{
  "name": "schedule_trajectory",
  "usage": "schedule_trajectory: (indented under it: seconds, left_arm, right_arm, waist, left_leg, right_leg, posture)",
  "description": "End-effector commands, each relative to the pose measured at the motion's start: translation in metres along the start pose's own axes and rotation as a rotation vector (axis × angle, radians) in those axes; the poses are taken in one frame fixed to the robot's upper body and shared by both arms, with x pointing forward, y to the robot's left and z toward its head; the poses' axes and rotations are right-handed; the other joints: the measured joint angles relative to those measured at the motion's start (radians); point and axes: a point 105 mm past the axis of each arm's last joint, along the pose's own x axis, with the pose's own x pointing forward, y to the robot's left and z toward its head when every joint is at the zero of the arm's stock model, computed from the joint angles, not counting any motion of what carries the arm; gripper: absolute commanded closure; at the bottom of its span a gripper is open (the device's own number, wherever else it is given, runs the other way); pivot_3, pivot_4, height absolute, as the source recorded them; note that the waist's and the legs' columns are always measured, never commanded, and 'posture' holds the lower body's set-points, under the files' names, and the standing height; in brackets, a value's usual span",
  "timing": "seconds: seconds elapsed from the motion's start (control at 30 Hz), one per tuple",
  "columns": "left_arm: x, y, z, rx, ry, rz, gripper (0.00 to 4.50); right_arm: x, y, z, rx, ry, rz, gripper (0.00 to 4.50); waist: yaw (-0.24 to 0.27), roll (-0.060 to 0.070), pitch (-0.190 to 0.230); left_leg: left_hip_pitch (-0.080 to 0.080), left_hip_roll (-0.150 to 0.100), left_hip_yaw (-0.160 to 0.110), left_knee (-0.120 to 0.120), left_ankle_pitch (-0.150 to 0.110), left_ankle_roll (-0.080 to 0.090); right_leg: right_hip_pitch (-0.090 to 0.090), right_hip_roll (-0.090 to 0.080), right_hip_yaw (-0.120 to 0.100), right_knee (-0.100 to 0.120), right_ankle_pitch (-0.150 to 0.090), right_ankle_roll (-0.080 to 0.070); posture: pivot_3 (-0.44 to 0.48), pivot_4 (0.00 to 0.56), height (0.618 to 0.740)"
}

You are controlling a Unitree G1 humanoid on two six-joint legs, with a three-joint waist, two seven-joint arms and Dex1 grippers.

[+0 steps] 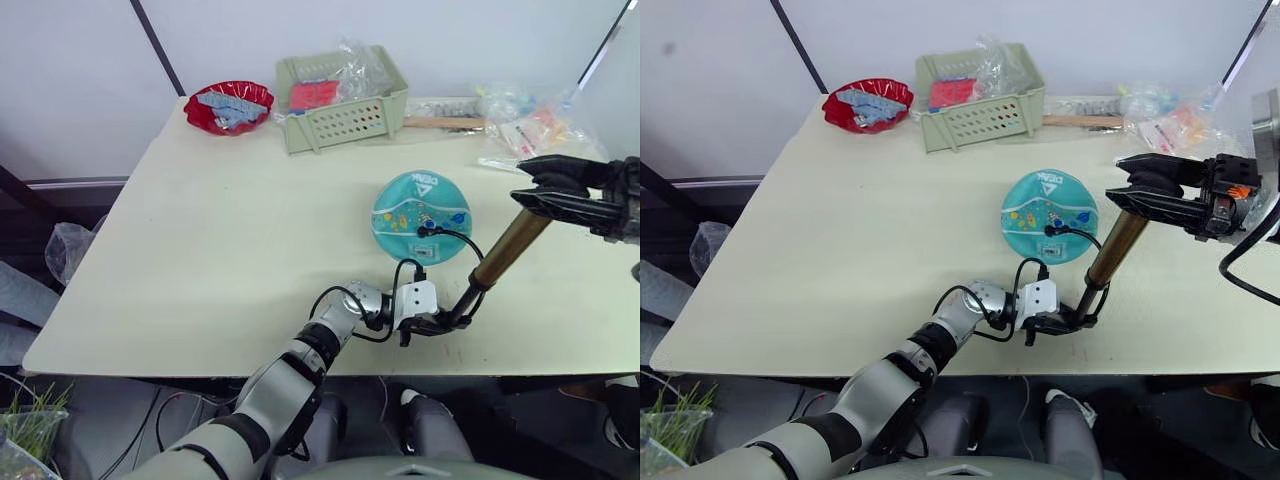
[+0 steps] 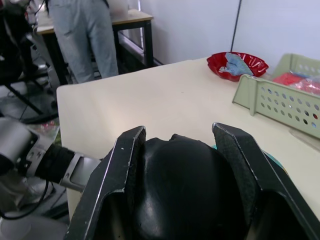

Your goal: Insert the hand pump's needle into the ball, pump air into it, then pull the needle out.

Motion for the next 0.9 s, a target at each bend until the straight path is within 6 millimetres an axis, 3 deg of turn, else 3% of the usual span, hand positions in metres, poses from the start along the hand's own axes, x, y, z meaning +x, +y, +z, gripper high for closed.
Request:
schedule_trajectory:
  seconds: [0.03,0.13,0.53,0.63,0.9]
  left_arm:
    - [-0.008,-0.018,-0.043,-0.103,0.14,-0.029,3.52]
    - [-0.007,-0.017,-0.041,-0.1,0.135,-0.026,3.52]
    - [-0.008,-0.016,-0.041,-0.095,0.141,-0.023,3.52]
    - [-0.008,-0.016,-0.041,-0.095,0.141,-0.021,3.52]
    - [-0.008,-0.016,-0.041,-0.092,0.14,-0.023,3.52]
  right_arm:
    - [-0.005,0.008,0.01,-0.088,-0.041,0.006,2.87]
    - [-0.005,0.005,-0.032,-0.057,0.05,-0.02,2.87]
    - [0.009,0.027,-0.147,0.02,0.214,0.026,2.87]
    - [0.003,0.026,-0.163,0.001,0.259,0.027,2.87]
    - [0.004,0.023,-0.172,-0.004,0.218,0.01,2.87]
  waist:
    - [0.001,0.0,0.0]
    - [0.001,-0.006,-0.003]
    - [-0.004,-0.015,-0.01]
    - [-0.005,-0.015,-0.01]
    - [-0.004,-0.015,-0.01]
  left_leg:
    - [0.0,0.0,0.0,0.0,0.0,0.0]
    - [0.001,0.0,-0.001,-0.001,0.0,0.0]
    - [0.021,0.004,-0.001,-0.002,0.0,0.0]
    - [0.021,0.004,0.0,-0.002,0.0,0.0]
    - [0.021,0.003,-0.001,-0.002,0.0,0.0]
  right_leg:
    - [0.0,0.0,0.0,0.0,0.0,0.0]
    - [0.001,0.001,0.0,0.0,0.0,0.0]
    - [0.019,0.004,-0.001,-0.001,-0.004,0.004]
    - [0.019,0.004,-0.001,-0.001,-0.004,0.004]
    - [0.02,0.004,-0.001,-0.001,-0.004,0.004]
  posture:
    - [0.0,0.15,0.74]
    - [0.0,0.15,0.74]
    - [0.0,0.15,0.74]
    - [0.0,0.15,0.74]
    - [0.0,0.15,0.74]
